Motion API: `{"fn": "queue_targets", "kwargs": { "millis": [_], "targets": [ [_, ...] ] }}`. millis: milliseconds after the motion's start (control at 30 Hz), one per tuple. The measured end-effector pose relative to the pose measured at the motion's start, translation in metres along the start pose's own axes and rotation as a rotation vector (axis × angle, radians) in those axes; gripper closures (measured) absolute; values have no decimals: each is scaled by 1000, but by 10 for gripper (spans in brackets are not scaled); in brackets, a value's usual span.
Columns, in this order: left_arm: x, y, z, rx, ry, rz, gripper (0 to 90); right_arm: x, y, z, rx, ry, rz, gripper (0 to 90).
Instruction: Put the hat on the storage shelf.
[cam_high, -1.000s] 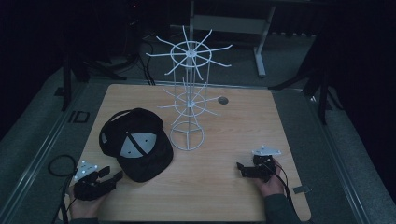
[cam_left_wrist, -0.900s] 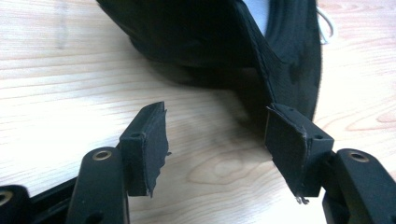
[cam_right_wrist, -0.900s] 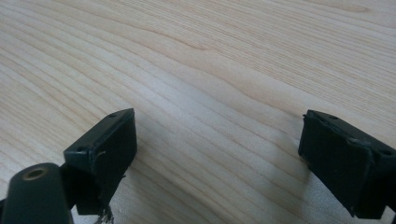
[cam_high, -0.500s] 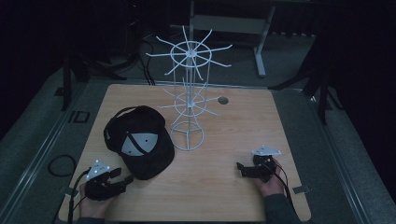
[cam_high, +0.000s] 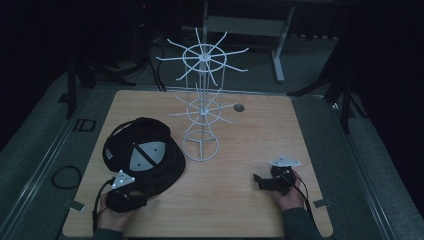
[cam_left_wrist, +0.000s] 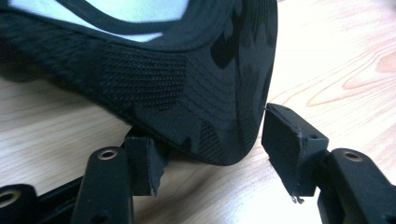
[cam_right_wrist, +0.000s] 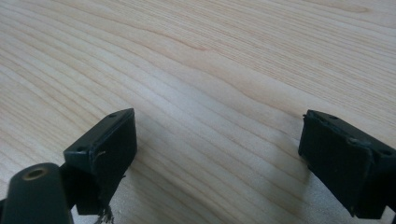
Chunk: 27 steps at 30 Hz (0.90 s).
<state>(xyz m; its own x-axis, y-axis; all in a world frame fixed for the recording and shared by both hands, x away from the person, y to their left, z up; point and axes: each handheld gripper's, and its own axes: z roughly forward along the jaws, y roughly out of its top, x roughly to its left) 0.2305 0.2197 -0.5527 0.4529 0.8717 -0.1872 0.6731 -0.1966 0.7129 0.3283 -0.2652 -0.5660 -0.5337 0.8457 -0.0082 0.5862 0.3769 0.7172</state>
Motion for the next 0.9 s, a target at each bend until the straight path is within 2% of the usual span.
{"fn": "queue_targets", "kwargs": {
  "millis": [100,167,267,333,500,567,600,633,733,767,800,833,900],
  "targets": [
    [-7,3,7,18,5,25,437,0,0,0,0,0,0,113],
    [-10,4,10,18,20,24,435,0,0,0,0,0,0,113],
    [-10,6,14,8,29,7,439,0,0,0,0,0,-1,112],
    [-10,7,14,6,42,0,487,0,0,0,0,0,-1,113],
    [-2,10,8,-25,1,-37,605,0,0,0,0,0,0,113],
    [2,10,5,-36,8,-53,620,0,0,0,0,0,-1,113],
    [2,10,5,-36,8,-53,620,0,0,0,0,0,-1,113],
    [6,11,2,-55,34,-64,620,0,0,0,0,0,-1,113],
    [12,12,-4,-88,76,-88,592,0,0,0,0,0,-1,112],
    [15,11,-5,-104,82,-108,575,0,0,0,0,0,-1,113],
    [17,11,-4,-115,69,-134,544,0,0,0,0,0,-1,113],
    [17,10,-1,-102,52,-144,512,0,0,0,0,0,-1,113],
    [14,10,7,-55,51,-126,485,0,0,0,0,0,0,113]
  ]
}}
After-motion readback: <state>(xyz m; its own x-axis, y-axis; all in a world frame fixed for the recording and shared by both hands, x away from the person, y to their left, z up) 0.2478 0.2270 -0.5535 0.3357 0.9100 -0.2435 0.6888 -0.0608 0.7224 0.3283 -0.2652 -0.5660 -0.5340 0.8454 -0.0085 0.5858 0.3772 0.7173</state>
